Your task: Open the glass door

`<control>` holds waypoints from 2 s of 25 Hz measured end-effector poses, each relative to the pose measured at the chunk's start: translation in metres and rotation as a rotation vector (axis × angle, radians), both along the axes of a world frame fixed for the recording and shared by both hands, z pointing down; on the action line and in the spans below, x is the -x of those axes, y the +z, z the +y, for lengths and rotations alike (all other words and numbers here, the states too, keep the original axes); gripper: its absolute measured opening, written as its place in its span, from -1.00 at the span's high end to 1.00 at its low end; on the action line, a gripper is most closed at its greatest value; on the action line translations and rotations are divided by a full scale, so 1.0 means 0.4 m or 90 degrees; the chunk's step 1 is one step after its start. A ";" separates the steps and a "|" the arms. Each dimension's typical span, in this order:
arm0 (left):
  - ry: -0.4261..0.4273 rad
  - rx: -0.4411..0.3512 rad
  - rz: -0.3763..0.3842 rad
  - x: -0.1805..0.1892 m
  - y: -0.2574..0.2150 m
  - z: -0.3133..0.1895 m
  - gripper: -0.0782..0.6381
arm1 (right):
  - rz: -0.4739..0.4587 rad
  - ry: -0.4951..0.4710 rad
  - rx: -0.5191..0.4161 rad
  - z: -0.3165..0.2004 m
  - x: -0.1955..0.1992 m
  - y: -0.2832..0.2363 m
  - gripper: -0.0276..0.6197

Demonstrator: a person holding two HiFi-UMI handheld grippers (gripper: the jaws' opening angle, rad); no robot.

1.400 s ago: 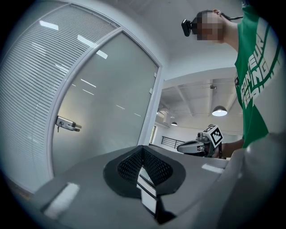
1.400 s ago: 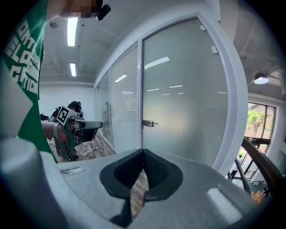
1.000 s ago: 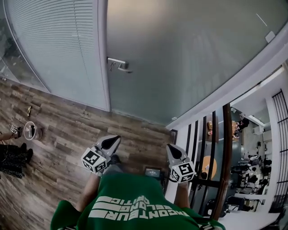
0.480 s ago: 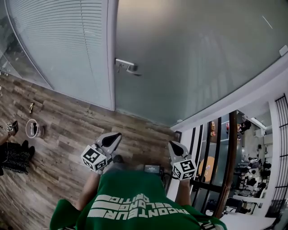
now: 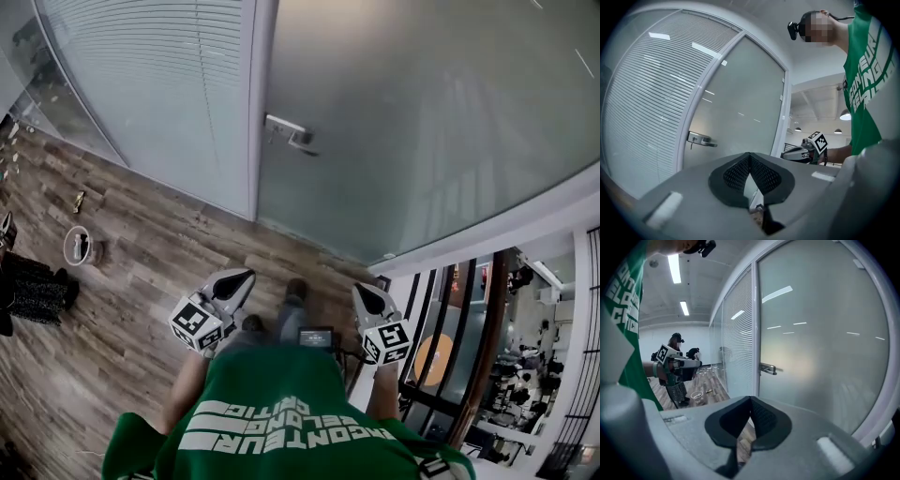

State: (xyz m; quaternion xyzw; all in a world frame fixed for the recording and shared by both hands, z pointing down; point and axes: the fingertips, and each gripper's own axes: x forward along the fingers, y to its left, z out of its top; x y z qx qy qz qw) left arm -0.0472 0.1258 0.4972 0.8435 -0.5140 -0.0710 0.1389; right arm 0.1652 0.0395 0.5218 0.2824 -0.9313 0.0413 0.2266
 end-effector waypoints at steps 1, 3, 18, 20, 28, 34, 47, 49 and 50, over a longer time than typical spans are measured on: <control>-0.008 0.003 -0.001 0.009 0.004 -0.004 0.74 | 0.002 -0.017 0.002 -0.009 0.018 0.006 0.94; -0.029 0.010 -0.003 0.030 0.013 -0.018 0.74 | 0.008 -0.048 0.002 -0.036 0.056 0.018 0.94; -0.166 0.026 -0.022 0.134 0.004 -0.272 0.74 | 0.031 -0.187 -0.004 -0.429 0.242 0.054 0.94; -0.196 0.031 -0.025 0.156 0.007 -0.300 0.74 | 0.034 -0.219 -0.005 -0.483 0.287 0.065 0.94; -0.286 0.047 -0.027 0.198 0.057 -0.361 0.74 | 0.069 -0.303 -0.017 -0.622 0.429 0.130 0.94; -0.337 0.054 -0.023 0.218 0.046 -0.391 0.74 | 0.109 -0.346 -0.007 -0.685 0.519 0.150 0.93; -0.382 0.049 -0.023 0.288 0.067 -0.385 0.74 | 0.254 -0.367 -0.027 -0.754 0.666 0.231 0.65; -0.391 0.043 -0.024 0.324 0.060 -0.379 0.74 | 0.303 -0.365 -0.027 -0.766 0.686 0.250 0.62; -0.394 0.042 -0.019 0.337 0.054 -0.377 0.74 | 0.327 -0.364 -0.025 -0.773 0.691 0.261 0.62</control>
